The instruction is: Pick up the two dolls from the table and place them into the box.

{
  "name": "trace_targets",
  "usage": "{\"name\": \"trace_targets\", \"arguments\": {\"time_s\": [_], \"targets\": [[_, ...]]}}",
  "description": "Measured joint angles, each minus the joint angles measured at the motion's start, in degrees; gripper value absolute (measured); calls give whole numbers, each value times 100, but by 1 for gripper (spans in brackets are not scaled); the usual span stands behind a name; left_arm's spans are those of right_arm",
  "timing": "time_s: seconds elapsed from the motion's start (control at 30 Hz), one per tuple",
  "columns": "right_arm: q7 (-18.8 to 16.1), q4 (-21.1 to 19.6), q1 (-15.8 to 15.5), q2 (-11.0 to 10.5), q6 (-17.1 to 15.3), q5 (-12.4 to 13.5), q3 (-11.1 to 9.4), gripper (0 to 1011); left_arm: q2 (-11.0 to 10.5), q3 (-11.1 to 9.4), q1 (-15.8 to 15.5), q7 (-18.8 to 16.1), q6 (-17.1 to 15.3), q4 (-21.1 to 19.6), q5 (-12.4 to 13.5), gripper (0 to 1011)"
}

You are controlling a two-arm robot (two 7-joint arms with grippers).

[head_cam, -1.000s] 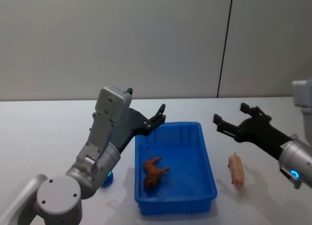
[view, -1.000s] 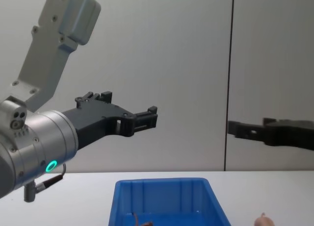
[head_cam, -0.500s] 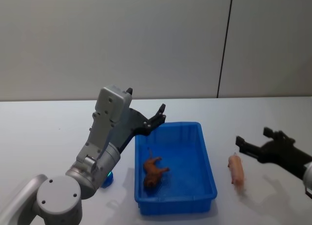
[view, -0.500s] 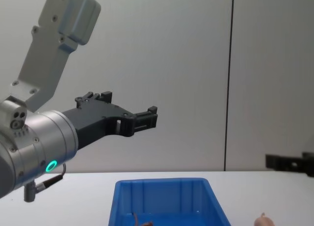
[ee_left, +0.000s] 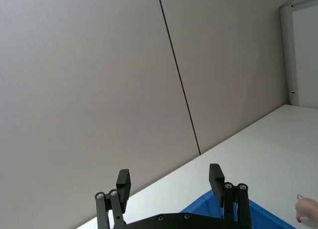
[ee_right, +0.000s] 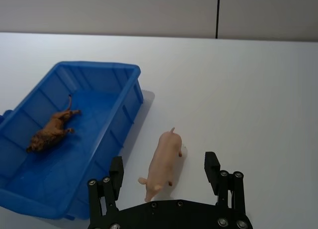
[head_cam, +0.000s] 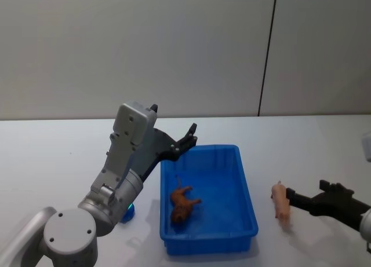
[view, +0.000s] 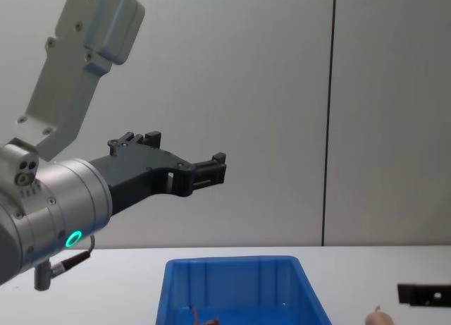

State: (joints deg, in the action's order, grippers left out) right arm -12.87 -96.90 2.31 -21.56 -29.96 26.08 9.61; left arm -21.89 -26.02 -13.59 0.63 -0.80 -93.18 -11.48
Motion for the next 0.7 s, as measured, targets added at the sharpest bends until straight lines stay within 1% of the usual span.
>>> {"name": "trace_targets", "arguments": {"time_s": [0.23,0.27,0.33,0.57,0.7], "targets": [[129,328,233,235,-187,-248,182,1001,0,0,0,0,0,0,0,1001],[129,328,233,235,-187,-248,182,1001,0,0,0,0,0,0,0,1001],[188,485,341,343,-225,-351,253,1001,0,0,0,0,0,0,0,1001],[353,802,548,548,-250,-573,389,1001,0,0,0,0,0,0,0,1001],[513,1046,696,700,-250,-746,479,1001,0,0,0,0,0,0,0,1001]]}}
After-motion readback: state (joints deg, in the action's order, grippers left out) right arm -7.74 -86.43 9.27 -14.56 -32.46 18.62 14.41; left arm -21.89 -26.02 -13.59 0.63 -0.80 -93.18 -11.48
